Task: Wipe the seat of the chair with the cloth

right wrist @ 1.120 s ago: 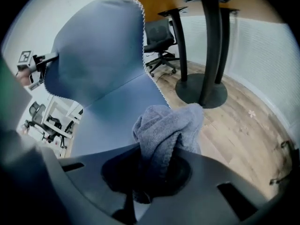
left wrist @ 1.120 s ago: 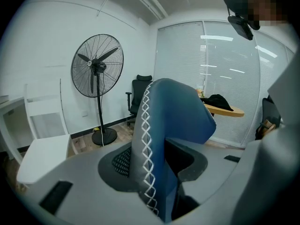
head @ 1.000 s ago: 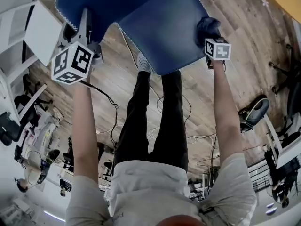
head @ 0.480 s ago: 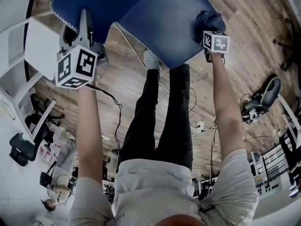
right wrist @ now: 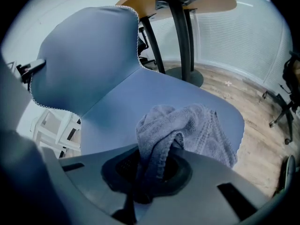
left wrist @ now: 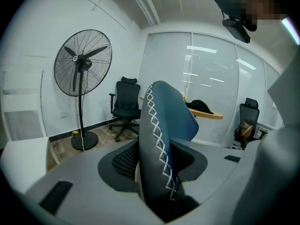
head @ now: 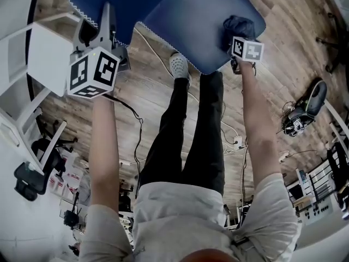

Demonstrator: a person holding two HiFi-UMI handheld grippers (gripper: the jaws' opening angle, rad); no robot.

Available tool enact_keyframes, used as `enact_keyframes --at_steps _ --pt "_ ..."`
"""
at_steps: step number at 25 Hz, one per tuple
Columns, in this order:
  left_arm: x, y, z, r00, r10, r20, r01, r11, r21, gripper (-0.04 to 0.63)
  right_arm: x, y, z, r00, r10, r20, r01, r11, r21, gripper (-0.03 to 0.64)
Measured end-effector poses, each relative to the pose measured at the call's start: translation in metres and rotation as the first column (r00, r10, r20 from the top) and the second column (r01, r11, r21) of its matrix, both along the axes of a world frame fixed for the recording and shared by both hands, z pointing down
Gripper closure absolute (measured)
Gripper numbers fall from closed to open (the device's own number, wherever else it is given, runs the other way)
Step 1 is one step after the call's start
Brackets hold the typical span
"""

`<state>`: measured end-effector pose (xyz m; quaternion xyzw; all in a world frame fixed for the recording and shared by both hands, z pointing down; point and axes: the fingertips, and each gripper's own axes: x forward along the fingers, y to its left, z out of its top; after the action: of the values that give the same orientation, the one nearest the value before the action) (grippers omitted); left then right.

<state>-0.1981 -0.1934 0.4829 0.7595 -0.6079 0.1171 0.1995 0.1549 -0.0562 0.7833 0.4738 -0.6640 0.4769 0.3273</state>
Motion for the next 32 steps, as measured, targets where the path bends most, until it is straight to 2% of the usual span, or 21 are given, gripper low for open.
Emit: enact_keyframes --at_steps 7,15,25,27,32 --pt "0.000 0.001 0.000 0.999 0.026 -0.025 -0.026 1.000 0.008 0.407 -0.047 0.032 -0.002 0.994 0.007 0.110 -0.002 0.999 -0.049 0.572" --pt "0.001 0.000 0.000 0.999 0.034 -0.025 -0.034 0.999 0.020 0.407 -0.114 0.074 -0.004 0.979 -0.137 0.150 0.148 0.987 -0.065 0.572" --pt "-0.001 0.005 -0.002 0.999 0.033 0.014 -0.033 0.999 0.032 0.413 -0.143 0.106 -0.009 0.954 -0.252 0.161 0.265 0.962 -0.065 0.572" --pt "0.000 0.004 -0.003 0.999 0.033 0.024 -0.033 0.999 0.039 0.414 -0.149 0.116 -0.010 0.938 -0.299 0.174 0.314 0.948 -0.060 0.572" --pt "0.000 0.004 -0.007 0.998 0.012 0.059 -0.015 0.999 0.049 0.417 -0.157 0.158 -0.009 0.871 -0.449 0.196 0.468 0.882 -0.058 0.572"
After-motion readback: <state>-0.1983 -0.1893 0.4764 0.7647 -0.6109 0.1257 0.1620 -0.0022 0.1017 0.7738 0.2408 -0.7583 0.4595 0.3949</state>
